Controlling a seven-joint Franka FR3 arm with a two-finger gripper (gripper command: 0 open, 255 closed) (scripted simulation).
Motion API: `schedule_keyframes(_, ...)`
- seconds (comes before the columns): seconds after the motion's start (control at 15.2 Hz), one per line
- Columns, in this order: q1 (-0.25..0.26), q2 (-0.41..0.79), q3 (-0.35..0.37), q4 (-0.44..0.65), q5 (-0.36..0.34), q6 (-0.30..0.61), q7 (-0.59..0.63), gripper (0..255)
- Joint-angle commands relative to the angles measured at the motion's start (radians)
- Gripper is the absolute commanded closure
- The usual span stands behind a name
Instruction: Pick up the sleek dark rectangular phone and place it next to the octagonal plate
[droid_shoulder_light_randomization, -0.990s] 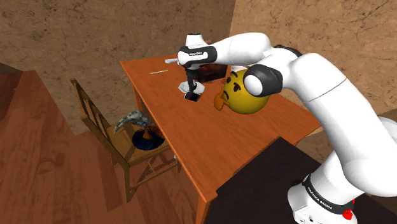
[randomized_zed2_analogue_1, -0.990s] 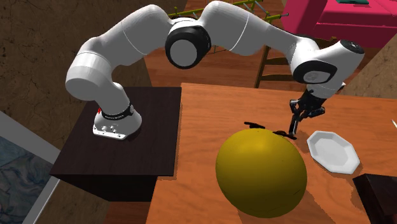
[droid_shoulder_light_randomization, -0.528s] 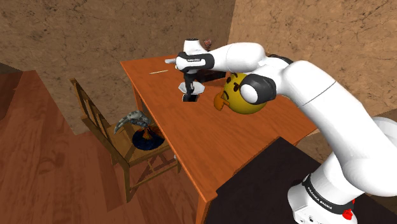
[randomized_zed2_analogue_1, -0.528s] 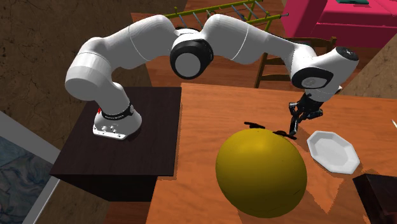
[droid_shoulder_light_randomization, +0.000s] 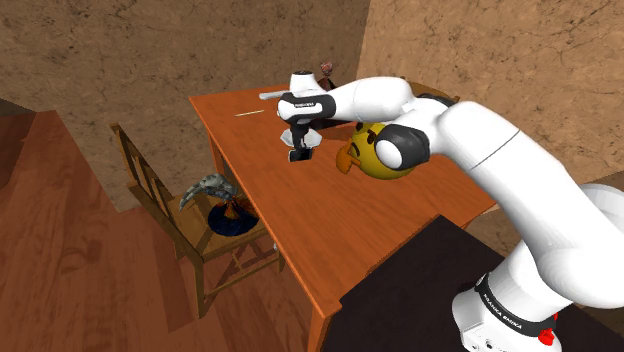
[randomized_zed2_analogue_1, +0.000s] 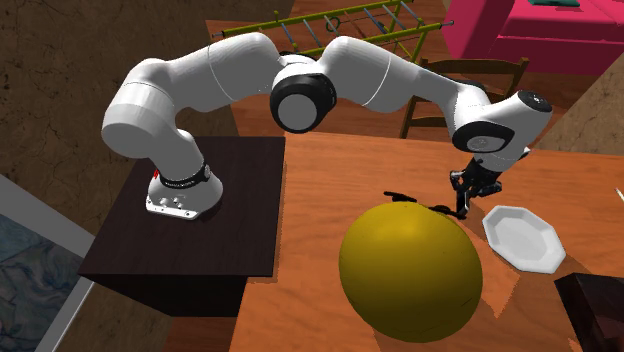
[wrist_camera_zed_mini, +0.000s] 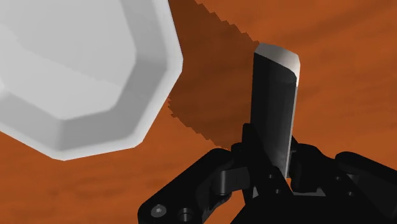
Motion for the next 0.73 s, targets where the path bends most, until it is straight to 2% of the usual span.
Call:
schedule_keyframes(0.0, -0.001, 0.012, 0.000, -0.006, 0.000, -0.001, 0.001, 255)
schedule_keyframes(0.33, -0.001, 0.012, 0.000, -0.006, 0.000, -0.001, 0.001, 255)
schedule_keyframes(0.4, 0.001, 0.012, 0.000, -0.003, 0.000, -0.004, 0.004, 0)
schedule_keyframes(0.66, 0.001, 0.017, 0.000, 0.003, 0.000, -0.004, 0.005, 0)
